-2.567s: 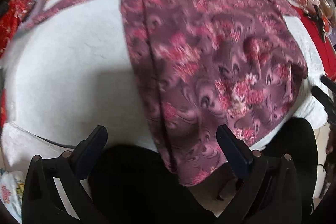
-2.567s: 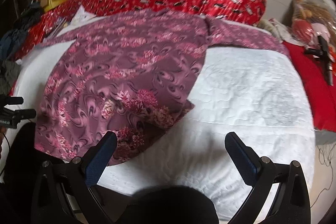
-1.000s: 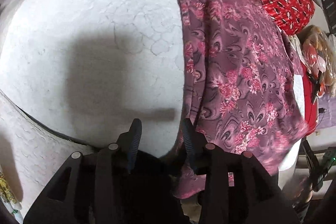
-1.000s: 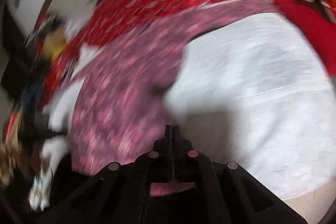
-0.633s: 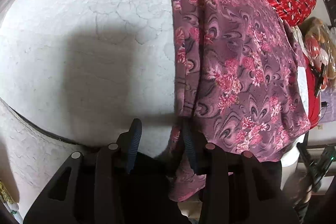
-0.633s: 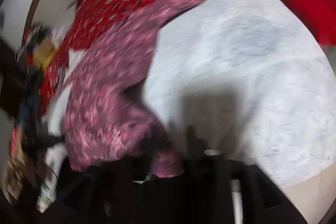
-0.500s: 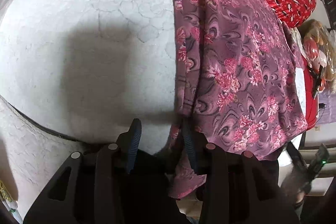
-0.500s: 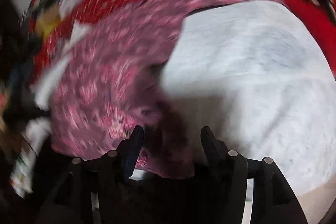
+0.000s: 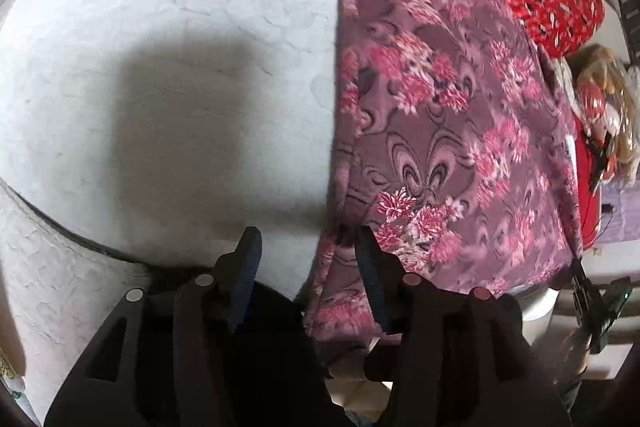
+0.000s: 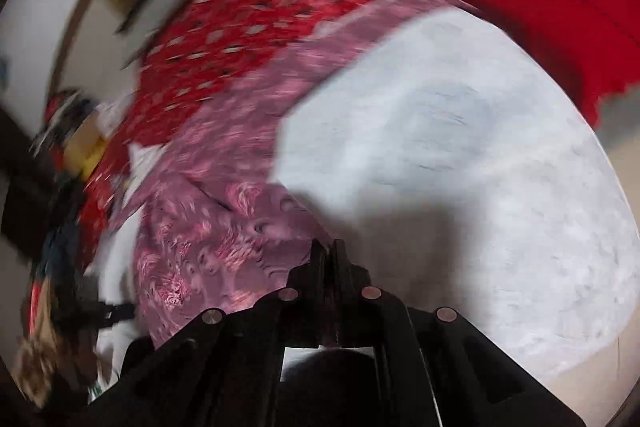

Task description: Fold small clothes

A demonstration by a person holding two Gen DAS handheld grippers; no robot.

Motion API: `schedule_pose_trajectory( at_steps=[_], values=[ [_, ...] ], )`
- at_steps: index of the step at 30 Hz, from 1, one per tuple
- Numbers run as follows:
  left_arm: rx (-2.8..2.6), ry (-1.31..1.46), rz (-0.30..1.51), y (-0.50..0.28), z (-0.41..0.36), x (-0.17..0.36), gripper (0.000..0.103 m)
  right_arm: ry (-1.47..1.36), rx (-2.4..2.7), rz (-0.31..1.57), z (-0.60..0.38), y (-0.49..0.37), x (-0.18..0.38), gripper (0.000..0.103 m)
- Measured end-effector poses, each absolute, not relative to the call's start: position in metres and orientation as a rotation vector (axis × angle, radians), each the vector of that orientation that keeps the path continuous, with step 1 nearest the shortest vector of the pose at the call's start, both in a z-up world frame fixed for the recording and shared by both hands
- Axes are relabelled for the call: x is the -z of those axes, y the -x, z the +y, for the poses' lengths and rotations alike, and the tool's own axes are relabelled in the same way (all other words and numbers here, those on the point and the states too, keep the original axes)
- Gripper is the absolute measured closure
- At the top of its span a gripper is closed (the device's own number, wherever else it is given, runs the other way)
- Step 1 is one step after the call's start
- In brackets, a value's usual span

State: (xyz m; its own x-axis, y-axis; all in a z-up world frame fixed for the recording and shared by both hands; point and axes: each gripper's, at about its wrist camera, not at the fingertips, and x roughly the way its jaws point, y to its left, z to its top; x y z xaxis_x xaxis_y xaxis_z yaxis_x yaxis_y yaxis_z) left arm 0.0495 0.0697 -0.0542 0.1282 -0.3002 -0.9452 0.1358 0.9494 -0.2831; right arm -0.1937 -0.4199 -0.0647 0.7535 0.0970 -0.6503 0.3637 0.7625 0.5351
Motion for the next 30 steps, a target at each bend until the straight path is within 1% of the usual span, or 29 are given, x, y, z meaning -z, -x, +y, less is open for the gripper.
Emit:
schedule_pose_trajectory(
  at_steps=[2, 5, 6, 7, 8, 12, 14, 16, 19, 20, 22, 24, 26, 27, 29, 30],
  values=[
    [0.319, 0.107, 1.41, -0.048, 0.061, 0.057, 0.056, -0.735, 0.159, 0.737, -0.422, 0.194, 0.075, 0.1],
    [0.319, 0.074, 1.409, -0.048, 0.049, 0.063, 0.057, -0.709, 0.138, 0.762, -0.408, 0.187, 0.079, 0.1],
    [0.323, 0.068, 1.402, -0.047, 0.046, 0.062, 0.069, -0.701, 0.134, 0.768, -0.404, 0.186, 0.08, 0.1],
    [0.346, 0.06, 1.39, -0.045, 0.041, 0.06, 0.09, -0.699, 0.129, 0.775, -0.402, 0.184, 0.08, 0.1],
    [0.362, 0.055, 1.382, -0.042, 0.038, 0.057, 0.101, -0.699, 0.127, 0.779, -0.4, 0.182, 0.081, 0.1],
    [0.375, 0.07, 1.33, -0.037, 0.041, 0.038, 0.101, -0.693, 0.12, 0.779, -0.388, 0.178, 0.072, 0.1],
    [0.412, 0.199, 1.319, -0.037, 0.061, 0.009, 0.101, -0.708, 0.079, 0.768, -0.381, 0.18, 0.06, 0.1],
    [0.45, 0.287, 1.292, -0.034, 0.081, -0.022, 0.101, -0.75, -0.026, 0.704, -0.374, 0.197, 0.03, 0.1],
    [0.433, 0.272, 1.201, -0.029, 0.104, -0.076, 0.101, -0.755, -0.134, 0.62, -0.362, 0.218, -0.007, 0.1],
    [0.402, 0.247, 1.19, -0.028, 0.107, -0.083, 0.101, -0.746, -0.146, 0.612, -0.357, 0.222, -0.015, 0.1],
    [0.37, 0.223, 1.202, -0.031, 0.111, -0.078, 0.1, -0.749, -0.154, 0.632, -0.349, 0.223, -0.012, 0.1],
    [0.292, 0.183, 1.269, -0.035, 0.116, -0.05, 0.1, -0.72, -0.112, 0.704, -0.341, 0.216, 0.008, 0.1],
    [0.225, 0.138, 1.396, -0.034, 0.119, -0.003, 0.1, -0.662, -0.029, 0.85, -0.333, 0.204, 0.043, 0.1],
    [0.196, 0.127, 1.438, -0.031, 0.119, 0.012, 0.1, -0.637, 0.025, 0.938, -0.331, 0.197, 0.063, 0.099],
    [0.172, 0.127, 1.462, -0.028, 0.125, 0.022, 0.1, -0.603, 0.09, 1.06, -0.329, 0.188, 0.09, 0.097],
    [0.176, 0.13, 1.443, -0.028, 0.124, 0.017, 0.1, -0.593, 0.113, 1.063, -0.331, 0.186, 0.09, 0.094]
  ],
)
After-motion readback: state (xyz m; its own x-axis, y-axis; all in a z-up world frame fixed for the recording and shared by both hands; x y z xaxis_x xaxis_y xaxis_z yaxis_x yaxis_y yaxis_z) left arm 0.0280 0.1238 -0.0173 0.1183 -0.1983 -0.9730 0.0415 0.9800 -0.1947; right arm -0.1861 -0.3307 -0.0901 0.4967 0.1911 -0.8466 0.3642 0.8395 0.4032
